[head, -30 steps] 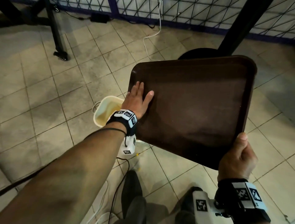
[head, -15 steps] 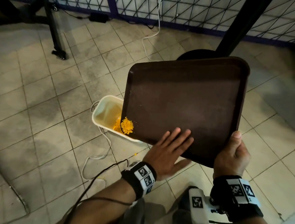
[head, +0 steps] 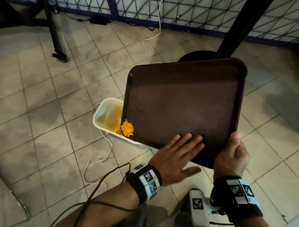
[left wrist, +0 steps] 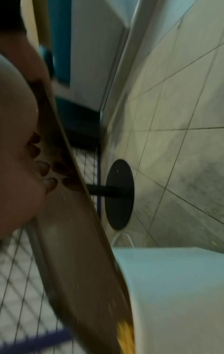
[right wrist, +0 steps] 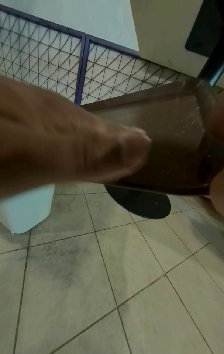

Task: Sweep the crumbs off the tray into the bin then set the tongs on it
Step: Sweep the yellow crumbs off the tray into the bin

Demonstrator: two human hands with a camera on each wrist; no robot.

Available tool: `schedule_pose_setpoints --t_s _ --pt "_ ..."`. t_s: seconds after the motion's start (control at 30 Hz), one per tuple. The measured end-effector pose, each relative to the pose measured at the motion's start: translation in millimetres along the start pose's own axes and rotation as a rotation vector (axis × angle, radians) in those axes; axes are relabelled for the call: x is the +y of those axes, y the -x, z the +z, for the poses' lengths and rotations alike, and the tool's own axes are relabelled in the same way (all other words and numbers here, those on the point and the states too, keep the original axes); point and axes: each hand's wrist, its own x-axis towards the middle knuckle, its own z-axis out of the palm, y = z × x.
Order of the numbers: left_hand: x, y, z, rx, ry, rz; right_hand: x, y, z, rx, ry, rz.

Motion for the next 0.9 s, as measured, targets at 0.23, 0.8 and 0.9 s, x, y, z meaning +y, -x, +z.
schedule_pose_setpoints --t_s 0.23,0.8,0.9 --pt "-67.8 45.6 23.9 0.012 0.284 -0.612 0.9 -1.4 -5.6 -0.021 0.01 0.02" --pt "-78.9 69.6 34.3 -0.166 0.011 -0.298 0.1 0.0 -5.6 0.001 0.036 0.011" --pt "-111.0 91.1 28.5 -0.235 -0.053 -0.509 -2.6 0.1 -5.2 -0.017 0.027 -0.005"
